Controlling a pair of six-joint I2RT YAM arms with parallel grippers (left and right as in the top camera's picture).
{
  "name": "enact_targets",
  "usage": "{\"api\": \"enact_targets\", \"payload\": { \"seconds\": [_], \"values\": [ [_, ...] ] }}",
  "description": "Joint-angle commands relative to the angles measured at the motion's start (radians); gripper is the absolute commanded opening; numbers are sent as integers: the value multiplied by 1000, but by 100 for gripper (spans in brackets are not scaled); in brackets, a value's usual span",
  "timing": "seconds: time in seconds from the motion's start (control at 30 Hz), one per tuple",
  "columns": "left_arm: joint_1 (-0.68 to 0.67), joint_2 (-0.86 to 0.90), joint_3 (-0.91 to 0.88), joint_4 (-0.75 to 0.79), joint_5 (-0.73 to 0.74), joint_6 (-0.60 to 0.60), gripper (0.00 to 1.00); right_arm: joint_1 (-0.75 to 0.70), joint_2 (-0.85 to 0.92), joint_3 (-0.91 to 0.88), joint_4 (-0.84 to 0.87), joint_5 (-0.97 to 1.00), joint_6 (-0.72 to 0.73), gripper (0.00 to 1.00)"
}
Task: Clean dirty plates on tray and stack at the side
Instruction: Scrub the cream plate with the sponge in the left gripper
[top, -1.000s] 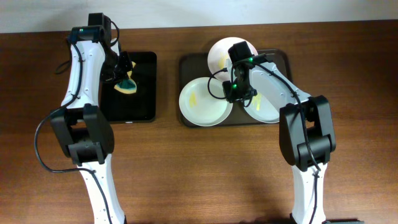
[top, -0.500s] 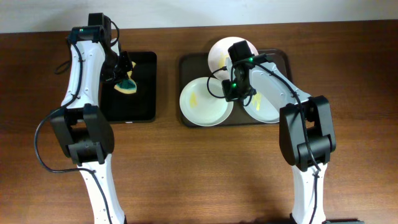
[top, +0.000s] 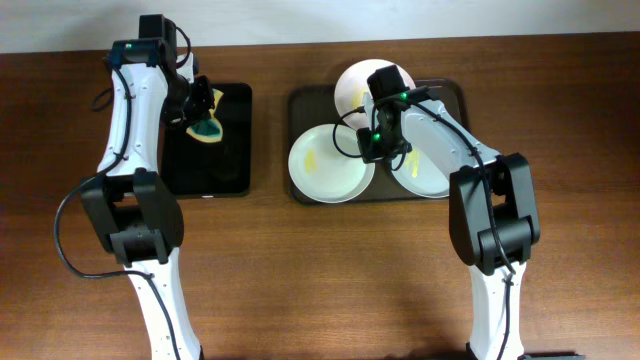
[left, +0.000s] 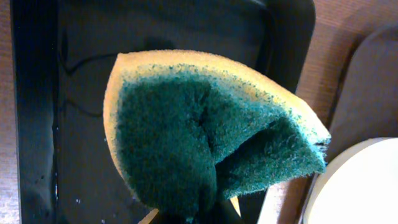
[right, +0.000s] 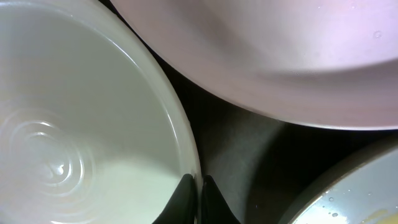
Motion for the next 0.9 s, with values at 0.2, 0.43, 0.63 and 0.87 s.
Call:
{"api": "enact_targets", "payload": {
  "seconds": [0.2,0.43,0.63,0.87],
  "values": [
    [9,-80,183,-127,18,-2,0,4,37,-13,-19,-8,3,4],
    [-100,-119,219,-191,137,-75,0,4,37,-13,-19,-78,3,4],
    [-275,-60,18,-46,229,-113,0,3,37,-12,-28,-78,3,4],
    [-400,-7,-267,226,230,-227,0,-5,37,-12,-42,-77,3,4]
  ]
}}
